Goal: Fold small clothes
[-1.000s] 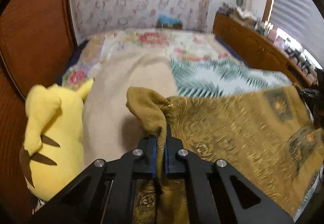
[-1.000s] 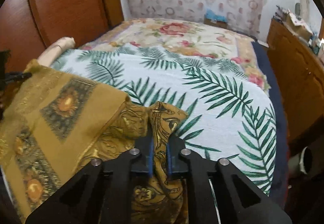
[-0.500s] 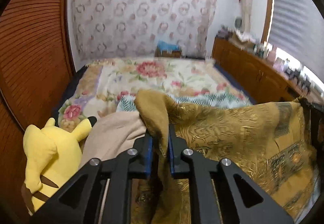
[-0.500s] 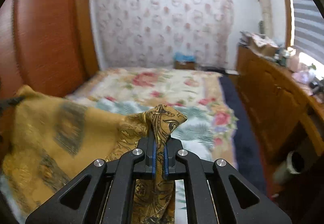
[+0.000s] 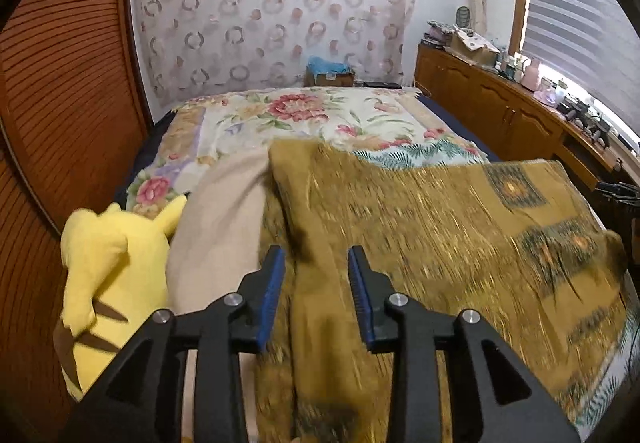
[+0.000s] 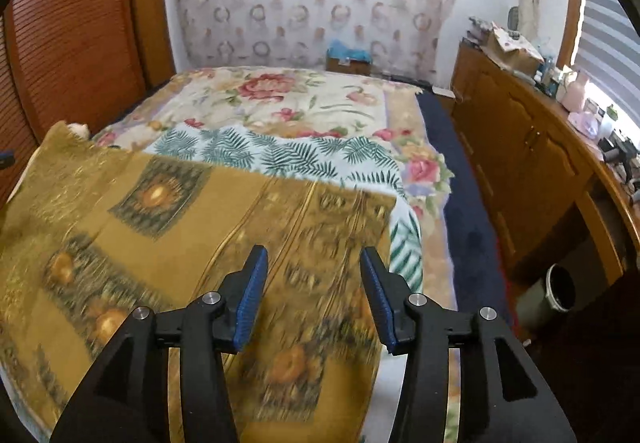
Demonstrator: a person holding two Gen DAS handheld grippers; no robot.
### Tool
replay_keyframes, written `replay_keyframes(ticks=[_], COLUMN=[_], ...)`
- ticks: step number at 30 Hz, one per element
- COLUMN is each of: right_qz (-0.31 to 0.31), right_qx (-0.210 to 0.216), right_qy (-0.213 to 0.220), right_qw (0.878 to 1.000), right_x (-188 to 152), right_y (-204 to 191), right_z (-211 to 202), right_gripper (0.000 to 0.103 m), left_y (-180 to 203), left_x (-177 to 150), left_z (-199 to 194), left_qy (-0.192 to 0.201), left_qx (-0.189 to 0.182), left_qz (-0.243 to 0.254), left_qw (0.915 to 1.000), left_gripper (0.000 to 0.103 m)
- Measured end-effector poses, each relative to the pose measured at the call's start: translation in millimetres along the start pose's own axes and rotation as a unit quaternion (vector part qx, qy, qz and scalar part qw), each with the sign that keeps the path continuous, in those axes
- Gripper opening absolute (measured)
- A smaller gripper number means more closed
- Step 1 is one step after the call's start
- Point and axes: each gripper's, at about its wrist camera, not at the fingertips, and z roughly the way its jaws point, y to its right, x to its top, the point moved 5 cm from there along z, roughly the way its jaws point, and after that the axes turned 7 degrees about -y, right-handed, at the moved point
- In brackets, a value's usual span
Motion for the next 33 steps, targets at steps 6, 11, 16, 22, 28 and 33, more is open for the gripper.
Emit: replay_keyframes(ticks=[6,11,16,22,28,33], right_qz=[-0.001,0.007,0.024,0.032,0.045,0.052], right_qx=[0.022,0.025,0.036,0.038,0.035,0.030], right_qy=[0.002,0.004,0.001,0.002,-0.008,-0.016], right_qw=[1.000,1.000,0.999,0.999,0.998,0.998], right_x=[-46.8,-79.9,-107.0,-128.6,-148.2,-165.3], right_y=[-27.4,-39.3,-43.4,-47.8,-45.2,-37.7], right_z=[-27.0,-42.5,-53.2,-63.1,-69.7,-73.4], right_gripper=[0.069,0.077,0.077,0.077,0.077,0.077], left_y=[5.8,9.5,8.7,6.3,3.1,0.3], left_x=[-35.3,-59.8,-81.4,-98.1,-104.7,-107.4], left_z=[-13.2,-27.3,-36.7,-36.1,-30.5,-22.1], left_qy=[-0.007,-0.007,-0.010,-0.021,-0.029,-0.036], left_qx=[-0.002,-0.002,-0.004,-0.001,0.005,0.006], left_qz=[-0.002,-0.015,-0.041,-0.052,-0.060,-0.064], left_qw=[1.0000,0.9999,0.9991,0.9984,0.9977,0.9973], left_gripper=[0.033,0.034,0.034,0.034,0.034,0.034])
